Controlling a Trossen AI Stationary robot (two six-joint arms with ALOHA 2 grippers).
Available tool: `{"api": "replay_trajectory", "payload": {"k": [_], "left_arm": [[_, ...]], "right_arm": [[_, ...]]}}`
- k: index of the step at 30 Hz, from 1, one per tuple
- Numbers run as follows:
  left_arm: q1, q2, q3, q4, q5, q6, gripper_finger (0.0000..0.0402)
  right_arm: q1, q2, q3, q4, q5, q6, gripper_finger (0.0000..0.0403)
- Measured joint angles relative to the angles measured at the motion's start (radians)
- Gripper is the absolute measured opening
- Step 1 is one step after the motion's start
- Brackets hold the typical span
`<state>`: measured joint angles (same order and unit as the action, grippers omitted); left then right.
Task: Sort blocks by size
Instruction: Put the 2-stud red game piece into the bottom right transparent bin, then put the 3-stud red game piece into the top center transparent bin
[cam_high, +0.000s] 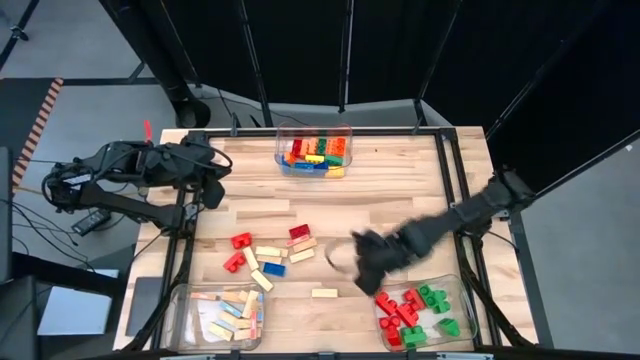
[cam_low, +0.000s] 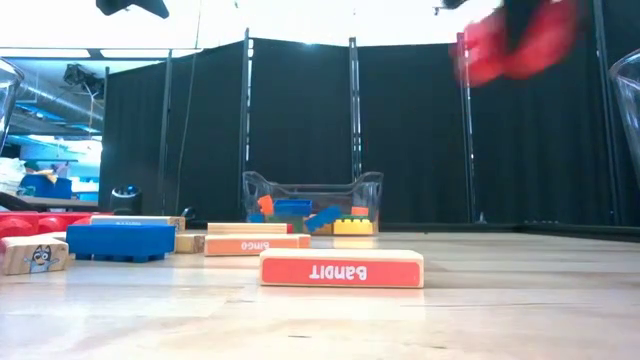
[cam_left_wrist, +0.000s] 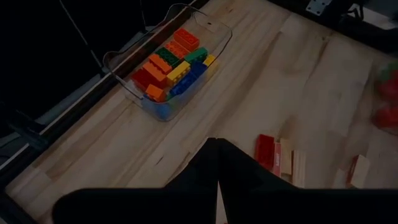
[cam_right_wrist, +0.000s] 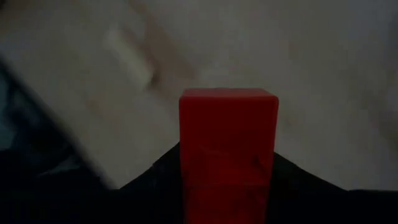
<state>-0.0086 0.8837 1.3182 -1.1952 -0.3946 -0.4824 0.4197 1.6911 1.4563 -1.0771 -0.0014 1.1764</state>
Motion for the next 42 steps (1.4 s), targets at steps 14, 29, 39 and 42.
{"api": "replay_trajectory", "payload": {"k": [14, 29, 39, 42], "left_arm": [[0.000, 0.039, 0.000, 0.028, 0.001, 0.005, 0.0013], [0.000, 0.066, 0.000, 0.030, 0.004, 0.003, 0.0013], [0.000, 0.066, 0.000, 0.029, 0.004, -0.007, 0.0013], [0.000, 0.066, 0.000, 0.018, 0.004, -0.025, 0.0013]], "right_arm": [[0.433, 0.001, -0.001, -0.021, -0.059, 0.558, 0.0166], [0.157, 0.020, 0.001, 0.038, -0.018, 0.041, 0.0320], [-0.268, 0.055, 0.002, 0.371, 0.060, -0.596, 0.0287], [-0.324, 0.096, 0.002, 0.402, -0.027, -0.657, 0.0279]]}}
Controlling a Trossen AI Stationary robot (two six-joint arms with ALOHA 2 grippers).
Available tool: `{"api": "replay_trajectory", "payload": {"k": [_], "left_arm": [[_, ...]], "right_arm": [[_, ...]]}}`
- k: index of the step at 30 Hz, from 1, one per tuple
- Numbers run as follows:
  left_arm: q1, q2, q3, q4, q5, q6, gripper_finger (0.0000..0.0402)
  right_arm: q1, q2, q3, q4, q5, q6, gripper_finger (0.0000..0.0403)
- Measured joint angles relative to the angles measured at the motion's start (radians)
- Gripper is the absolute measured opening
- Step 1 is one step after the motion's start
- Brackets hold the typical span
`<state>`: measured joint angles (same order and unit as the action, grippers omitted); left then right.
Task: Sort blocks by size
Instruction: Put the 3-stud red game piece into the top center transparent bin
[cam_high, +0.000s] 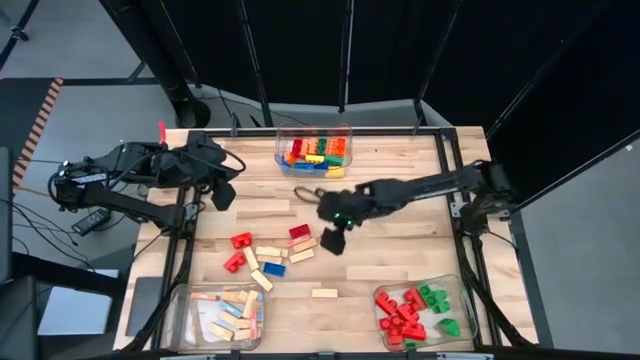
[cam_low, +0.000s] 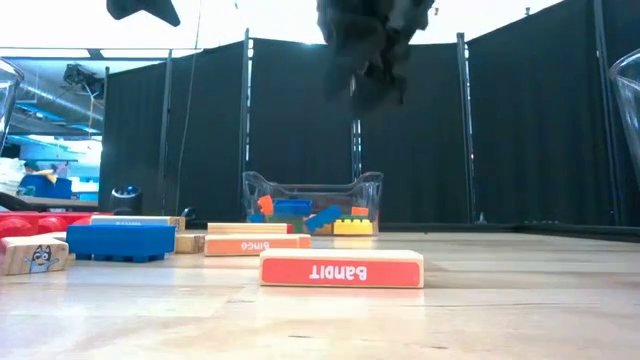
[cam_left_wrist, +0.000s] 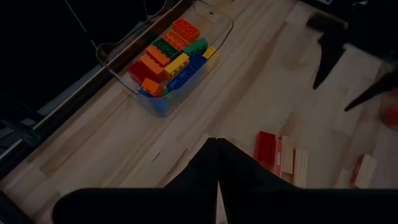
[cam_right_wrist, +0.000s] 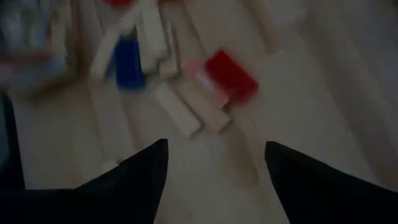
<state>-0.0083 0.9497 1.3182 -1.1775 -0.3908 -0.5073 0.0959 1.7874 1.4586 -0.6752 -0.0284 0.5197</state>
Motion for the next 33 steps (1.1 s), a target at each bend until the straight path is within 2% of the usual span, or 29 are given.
{"api": "replay_trajectory", "payload": {"k": [5, 9, 12, 16, 22, 28, 33], "left_arm": [[0.000, 0.001, 0.000, -0.004, -0.001, -0.002, 0.0013], [0.000, 0.001, 0.000, -0.004, -0.001, 0.004, 0.0013], [0.000, 0.001, 0.000, -0.004, -0.001, 0.005, 0.0013], [0.000, 0.001, 0.000, -0.004, -0.002, 0.006, 0.0013], [0.000, 0.001, 0.000, -0.004, -0.008, 0.006, 0.0013], [0.000, 0.002, 0.000, -0.006, -0.008, 0.006, 0.0013], [0.000, 0.002, 0.000, -0.004, -0.009, 0.006, 0.0013]], "right_arm": [[0.016, 0.115, -0.002, 0.043, -0.032, -0.169, 0.0278], [0.021, 0.205, -0.002, 0.192, -0.018, -0.310, 0.0289], [0.022, 0.255, 0.005, 0.270, -0.009, -0.344, 0.0295], [0.009, 0.304, 0.080, 0.267, 0.012, -0.396, 0.0295], [-0.022, 0.366, 0.197, 0.228, 0.118, -0.567, 0.0285], [-0.050, 0.395, 0.226, 0.187, 0.058, -0.692, 0.0273], [-0.029, 0.393, 0.227, 0.216, 0.058, -0.773, 0.0267]]}}
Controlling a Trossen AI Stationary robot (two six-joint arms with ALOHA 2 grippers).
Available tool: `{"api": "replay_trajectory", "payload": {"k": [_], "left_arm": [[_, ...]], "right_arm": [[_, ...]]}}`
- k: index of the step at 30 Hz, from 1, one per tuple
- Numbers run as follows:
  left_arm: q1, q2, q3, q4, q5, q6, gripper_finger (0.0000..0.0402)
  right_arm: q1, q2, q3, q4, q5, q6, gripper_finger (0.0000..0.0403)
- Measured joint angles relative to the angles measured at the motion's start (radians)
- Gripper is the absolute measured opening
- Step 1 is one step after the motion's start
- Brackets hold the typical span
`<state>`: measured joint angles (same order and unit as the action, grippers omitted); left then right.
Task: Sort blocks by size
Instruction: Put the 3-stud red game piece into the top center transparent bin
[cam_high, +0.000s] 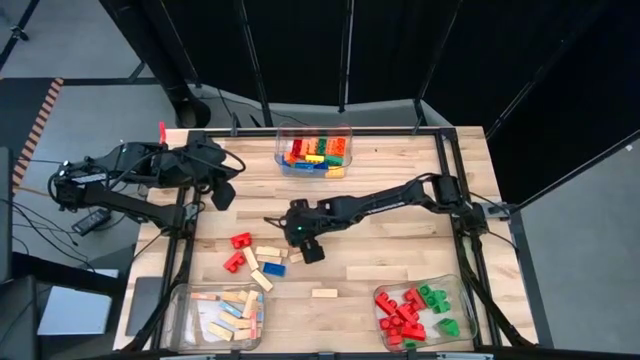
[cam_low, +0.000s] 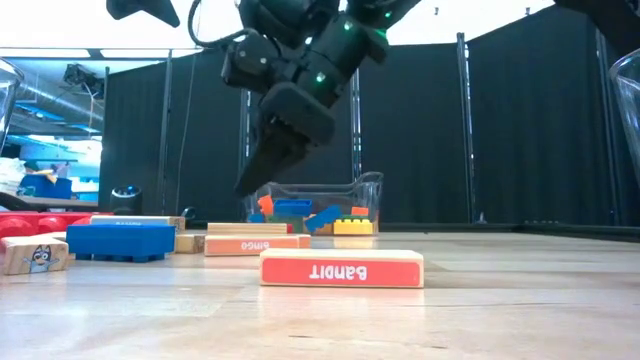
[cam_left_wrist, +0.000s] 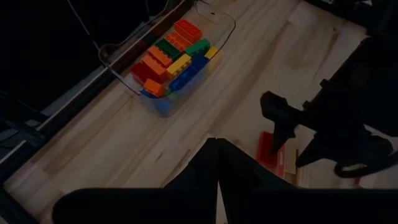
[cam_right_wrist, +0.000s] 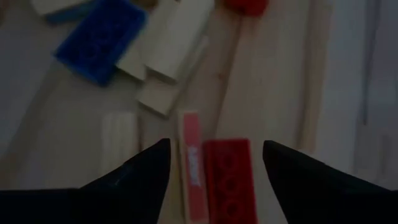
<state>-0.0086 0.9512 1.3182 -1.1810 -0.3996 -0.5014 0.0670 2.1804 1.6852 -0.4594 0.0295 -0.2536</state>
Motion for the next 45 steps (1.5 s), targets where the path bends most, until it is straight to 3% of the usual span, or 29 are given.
{"api": "replay_trajectory", "payload": {"k": [13, 24, 35, 41, 45], "left_arm": [[0.000, 0.001, 0.000, 0.000, -0.009, 0.000, 0.0013], [0.000, 0.001, 0.000, 0.000, -0.009, -0.001, 0.0013], [0.000, 0.001, 0.000, -0.001, -0.009, 0.000, 0.0013], [0.000, 0.001, 0.000, -0.001, -0.009, 0.021, 0.0013], [0.000, 0.001, 0.000, -0.001, -0.009, 0.022, 0.0013]], "right_arm": [[0.042, 0.062, 0.000, 0.206, -0.003, -0.055, 0.0241], [0.034, 0.106, 0.002, 0.121, 0.063, -0.053, 0.0232], [0.027, 0.101, 0.002, 0.069, 0.067, -0.042, 0.0110], [0.025, 0.094, 0.005, 0.021, 0.071, 0.030, 0.0020], [0.025, 0.085, 0.006, -0.014, 0.091, 0.069, 0.0014]]}}
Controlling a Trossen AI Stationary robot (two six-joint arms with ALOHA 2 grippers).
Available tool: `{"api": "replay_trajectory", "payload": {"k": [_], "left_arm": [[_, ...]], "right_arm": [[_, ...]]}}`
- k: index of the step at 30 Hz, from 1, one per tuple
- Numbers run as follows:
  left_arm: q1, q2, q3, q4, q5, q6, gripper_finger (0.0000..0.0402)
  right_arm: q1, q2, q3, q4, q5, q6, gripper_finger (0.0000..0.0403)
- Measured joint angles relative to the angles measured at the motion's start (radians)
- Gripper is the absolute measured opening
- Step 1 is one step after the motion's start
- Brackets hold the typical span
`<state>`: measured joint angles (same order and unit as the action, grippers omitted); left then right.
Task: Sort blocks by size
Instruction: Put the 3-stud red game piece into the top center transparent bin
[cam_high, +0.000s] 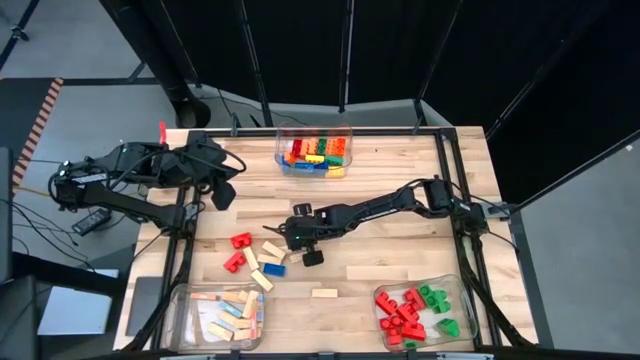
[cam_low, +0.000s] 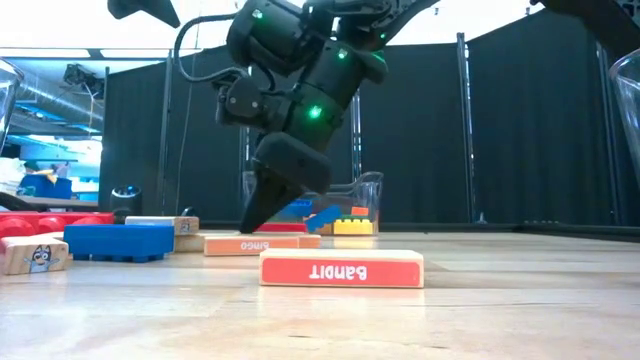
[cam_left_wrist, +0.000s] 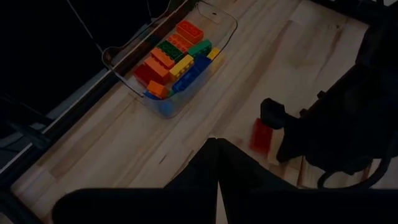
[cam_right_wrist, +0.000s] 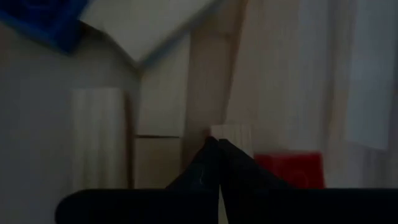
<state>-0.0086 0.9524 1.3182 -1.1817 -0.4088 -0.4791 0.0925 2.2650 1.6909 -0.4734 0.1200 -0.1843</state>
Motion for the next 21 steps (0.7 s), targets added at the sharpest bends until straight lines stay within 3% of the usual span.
{"api": "replay_trajectory", "payload": {"k": [7, 11, 15, 18, 21], "left_arm": [[0.000, 0.000, 0.000, 0.000, 0.000, 0.002, 0.0013], [0.000, 0.000, 0.000, 0.000, 0.000, 0.002, 0.0013], [0.000, 0.000, 0.000, -0.002, 0.000, 0.002, 0.0013], [0.000, 0.000, 0.000, -0.002, 0.000, 0.003, 0.0013], [0.000, 0.000, 0.000, 0.001, 0.000, 0.003, 0.0013]], "right_arm": [[-0.001, -0.016, 0.146, -0.083, 0.046, 0.017, 0.0008], [-0.001, -0.018, 0.234, -0.115, 0.075, 0.039, 0.0026], [-0.014, -0.019, 0.313, -0.336, 0.032, 0.115, 0.0087], [-0.033, -0.019, 0.315, -0.522, -0.006, 0.166, 0.0154], [-0.051, -0.006, 0.314, -0.589, -0.011, 0.154, 0.0222]]}}
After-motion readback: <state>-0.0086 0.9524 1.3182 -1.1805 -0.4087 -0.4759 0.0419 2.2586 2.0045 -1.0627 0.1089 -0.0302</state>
